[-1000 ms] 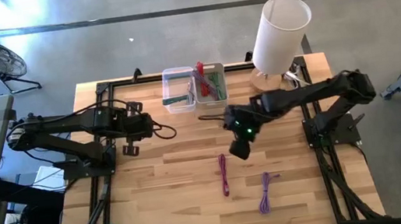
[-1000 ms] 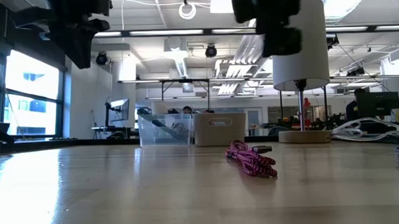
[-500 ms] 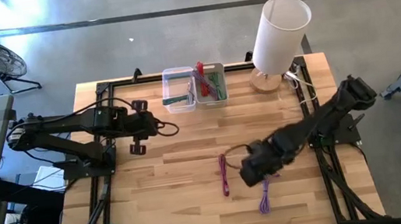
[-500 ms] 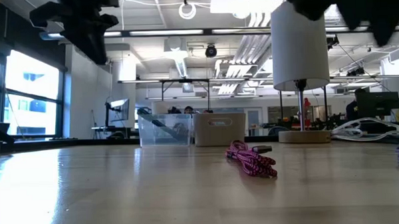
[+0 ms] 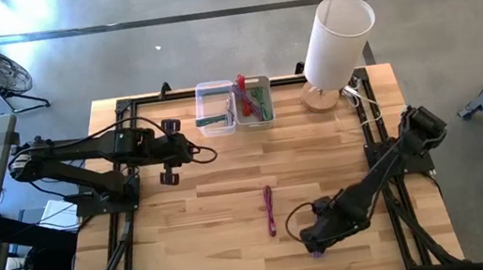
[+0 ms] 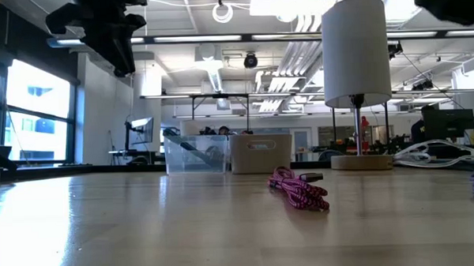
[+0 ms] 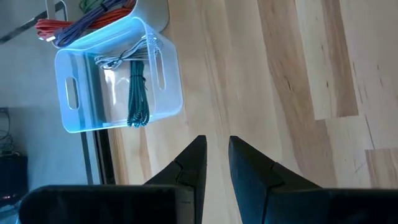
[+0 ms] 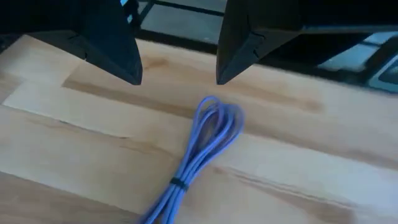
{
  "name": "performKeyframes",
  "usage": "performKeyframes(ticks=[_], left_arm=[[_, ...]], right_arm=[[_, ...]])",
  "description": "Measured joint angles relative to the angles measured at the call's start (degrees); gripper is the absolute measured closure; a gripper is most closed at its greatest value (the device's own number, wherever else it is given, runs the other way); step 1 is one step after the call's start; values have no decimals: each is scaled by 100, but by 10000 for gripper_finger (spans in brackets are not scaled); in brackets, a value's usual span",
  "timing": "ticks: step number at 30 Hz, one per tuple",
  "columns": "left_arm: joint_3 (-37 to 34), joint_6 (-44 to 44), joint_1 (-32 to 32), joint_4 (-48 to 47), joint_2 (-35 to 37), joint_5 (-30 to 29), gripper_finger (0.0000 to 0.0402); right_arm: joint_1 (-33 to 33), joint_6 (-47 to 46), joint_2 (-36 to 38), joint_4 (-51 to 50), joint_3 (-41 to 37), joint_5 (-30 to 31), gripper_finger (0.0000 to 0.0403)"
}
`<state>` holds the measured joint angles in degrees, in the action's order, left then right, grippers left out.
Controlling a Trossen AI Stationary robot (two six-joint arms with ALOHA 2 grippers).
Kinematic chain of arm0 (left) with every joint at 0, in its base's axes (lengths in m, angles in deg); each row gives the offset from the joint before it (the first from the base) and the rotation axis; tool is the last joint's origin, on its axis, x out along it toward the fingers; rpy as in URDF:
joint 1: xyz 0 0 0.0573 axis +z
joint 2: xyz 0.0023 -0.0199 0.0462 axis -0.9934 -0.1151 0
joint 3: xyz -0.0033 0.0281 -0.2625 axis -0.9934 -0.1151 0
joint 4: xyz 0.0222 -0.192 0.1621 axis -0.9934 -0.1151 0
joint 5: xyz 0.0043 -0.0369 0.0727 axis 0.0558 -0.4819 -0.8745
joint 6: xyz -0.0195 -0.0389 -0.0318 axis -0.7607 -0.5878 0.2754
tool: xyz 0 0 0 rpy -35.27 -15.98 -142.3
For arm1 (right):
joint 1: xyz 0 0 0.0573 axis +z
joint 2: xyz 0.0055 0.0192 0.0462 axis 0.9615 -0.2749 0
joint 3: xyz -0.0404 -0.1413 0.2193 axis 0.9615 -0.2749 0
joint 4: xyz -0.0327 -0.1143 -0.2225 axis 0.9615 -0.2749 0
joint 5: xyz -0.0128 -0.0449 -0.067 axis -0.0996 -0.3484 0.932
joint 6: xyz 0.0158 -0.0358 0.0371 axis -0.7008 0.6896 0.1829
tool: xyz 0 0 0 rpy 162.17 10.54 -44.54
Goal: Pick & Place USB Port
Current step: Put the purple charger cable into the gray bin
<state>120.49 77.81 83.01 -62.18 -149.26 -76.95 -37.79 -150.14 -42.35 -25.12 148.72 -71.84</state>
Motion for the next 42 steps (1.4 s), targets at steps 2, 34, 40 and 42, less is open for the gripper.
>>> performKeyframes(ticks=[2,34,40,42], left_arm=[[0,0,0,13,-28,-9,338],[0,-22,0,94,-48,483,338],[0,-22,0,96,-47,406,338],[0,-24,0,94,-47,413,338]], right_arm=[[-39,106,-208,30,0,-60,204],[-275,555,-1110,-72,-2,420,204],[-274,776,-1106,35,-119,624,204],[-276,727,-1104,240,-274,510,204]])
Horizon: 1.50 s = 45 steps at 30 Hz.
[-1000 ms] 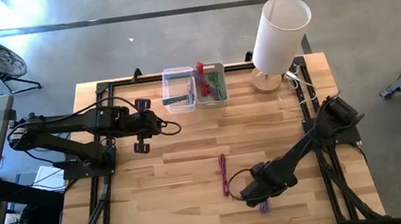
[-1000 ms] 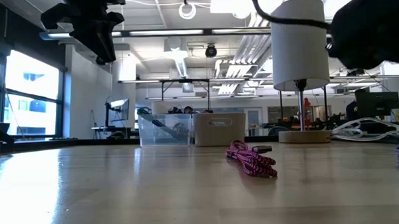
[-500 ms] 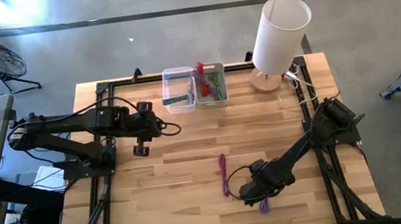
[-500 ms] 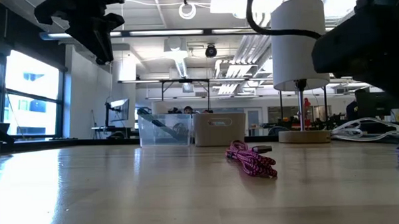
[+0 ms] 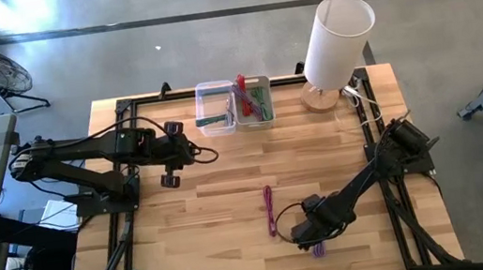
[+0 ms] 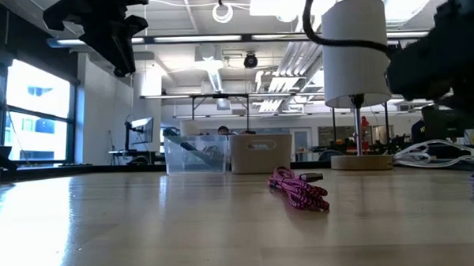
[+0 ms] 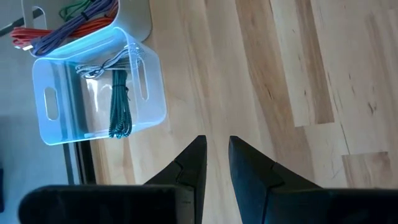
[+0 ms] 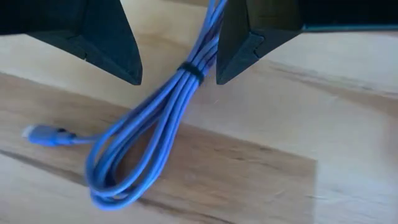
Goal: Pick & Place USB Port
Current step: Put the purple charger cable into the gray bin
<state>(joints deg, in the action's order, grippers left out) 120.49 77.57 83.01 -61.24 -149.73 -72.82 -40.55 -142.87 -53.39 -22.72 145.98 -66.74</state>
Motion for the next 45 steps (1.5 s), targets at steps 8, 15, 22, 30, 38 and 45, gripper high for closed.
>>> performKeyframes(ticks=[8,15,22,30,38,45], left_arm=[[0,-1,0,-13,-2,96,338],[0,-2,0,-17,-2,142,338],[0,0,0,2,-1,132,338],[0,-2,0,5,-2,58,338],[0,-25,-2,174,93,807,338],[2,67,-2,46,131,1004,338]], right_arm=[[96,-316,66,1031,-706,-195,204],[81,28,74,1048,-826,-223,274],[64,630,98,990,-834,-98,381],[-224,1494,439,854,-893,16,386],[-1030,2344,1536,1114,-868,1628,390],[-2018,3781,2624,2134,-861,2842,391]])
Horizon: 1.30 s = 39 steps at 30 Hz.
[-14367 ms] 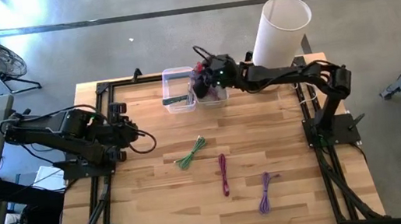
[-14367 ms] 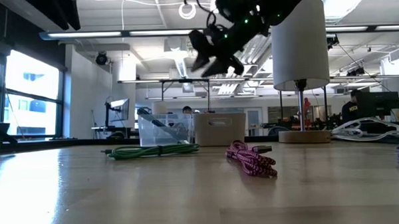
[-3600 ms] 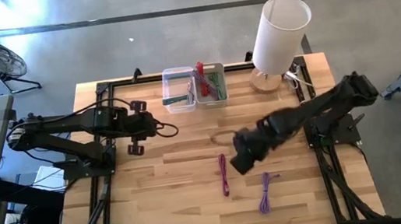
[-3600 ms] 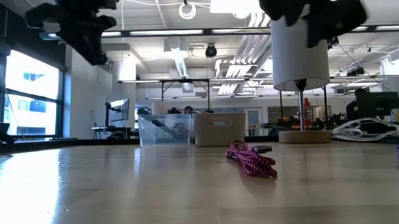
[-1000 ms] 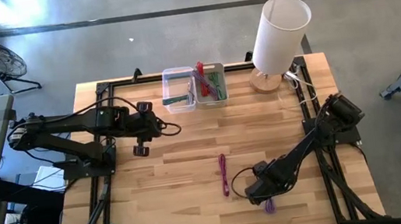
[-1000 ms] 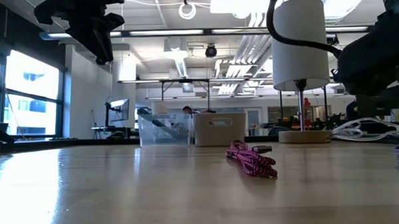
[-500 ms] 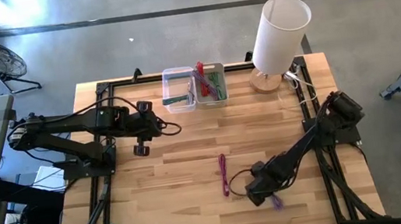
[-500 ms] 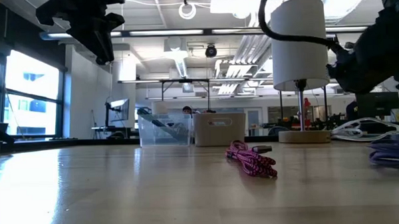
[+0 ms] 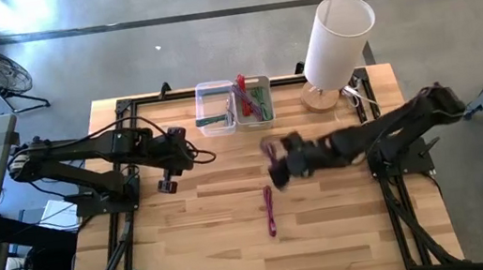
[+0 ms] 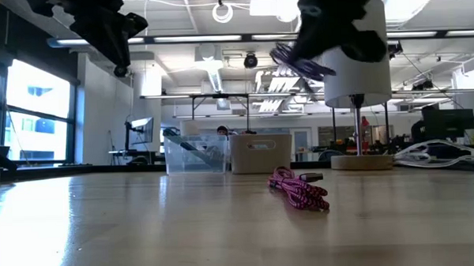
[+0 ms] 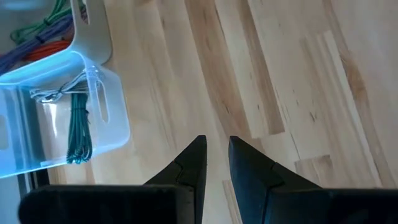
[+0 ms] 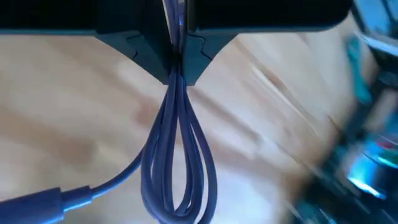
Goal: Pick & Place USB Port
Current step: Put the purple charger cable into the gray bin
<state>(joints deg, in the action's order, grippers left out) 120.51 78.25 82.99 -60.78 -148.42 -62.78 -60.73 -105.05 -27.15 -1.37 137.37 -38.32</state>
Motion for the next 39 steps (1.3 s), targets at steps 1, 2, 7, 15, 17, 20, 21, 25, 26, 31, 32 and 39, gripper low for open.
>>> performKeyframes(ticks=[1,2,7,15,17,20,21,25,26,31,32,39], left_arm=[[0,40,1,-1,-2,1,338],[0,66,0,3,1,1,338],[2,87,2,163,1,-35,338],[2,428,2,81,0,-196,338],[4,431,2,28,0,-321,338],[8,481,2,-94,0,-628,338],[9,535,2,-128,0,-747,338],[9,580,2,-231,0,-1053,338],[9,580,2,-239,0,-1111,338],[9,677,2,-233,0,-1233,338],[9,684,2,-235,0,-1234,338],[9,684,2,-341,0,-1231,338]], right_arm=[[-202,234,85,186,0,10,391],[-396,479,182,378,2,-3,391],[-1504,1599,331,1398,11,-448,391],[-3073,2287,159,1921,11,-1326,393],[-3346,2378,54,1929,11,-1449,393],[-3612,2395,-174,1967,12,-1641,393],[-3668,2406,-271,1988,13,-1710,393],[-3828,2420,-723,2225,13,-1982,393],[-3863,2422,-831,2323,13,-2047,393],[-4065,2541,-1197,2568,15,-2071,393],[-4113,2544,-1223,2579,15,-2074,393],[-4406,2608,-1243,2648,20,-2074,393]])
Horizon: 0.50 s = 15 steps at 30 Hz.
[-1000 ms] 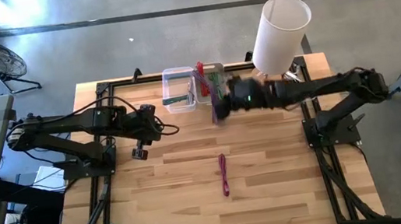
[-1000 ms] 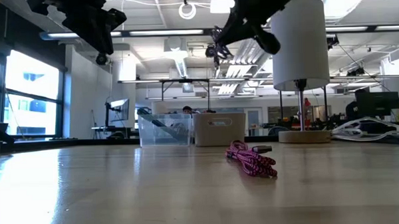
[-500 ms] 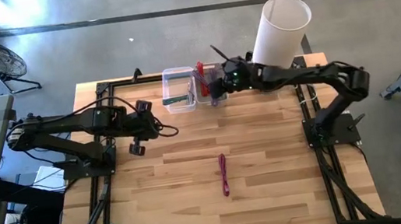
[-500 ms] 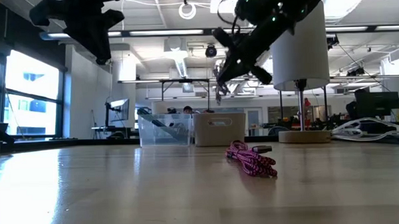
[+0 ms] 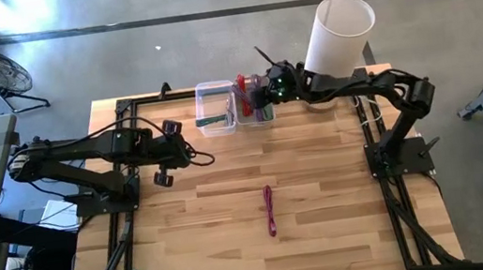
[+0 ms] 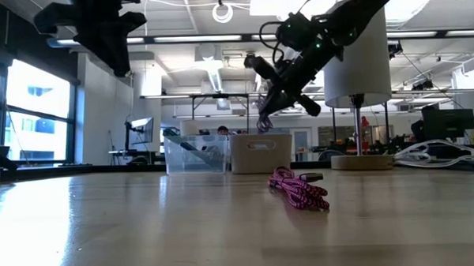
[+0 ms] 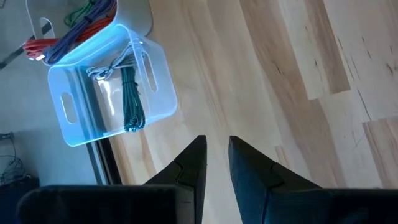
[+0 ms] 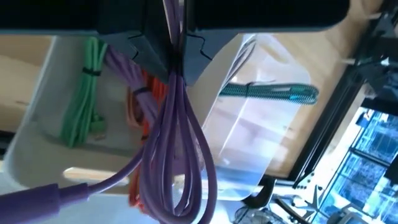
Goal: Pick & Place USB Port
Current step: Put the purple charger cable into the gray bin
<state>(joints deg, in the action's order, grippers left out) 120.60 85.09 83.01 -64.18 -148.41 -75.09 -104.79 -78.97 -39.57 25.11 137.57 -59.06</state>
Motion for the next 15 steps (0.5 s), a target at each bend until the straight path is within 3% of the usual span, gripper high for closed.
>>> performKeyframes(ticks=[6,15], left_arm=[[2,25,0,-213,0,104,338],[2,149,0,-1570,0,124,338]], right_arm=[[-122,73,0,-80,0,-77,393],[-117,175,0,-344,0,-4,392]])
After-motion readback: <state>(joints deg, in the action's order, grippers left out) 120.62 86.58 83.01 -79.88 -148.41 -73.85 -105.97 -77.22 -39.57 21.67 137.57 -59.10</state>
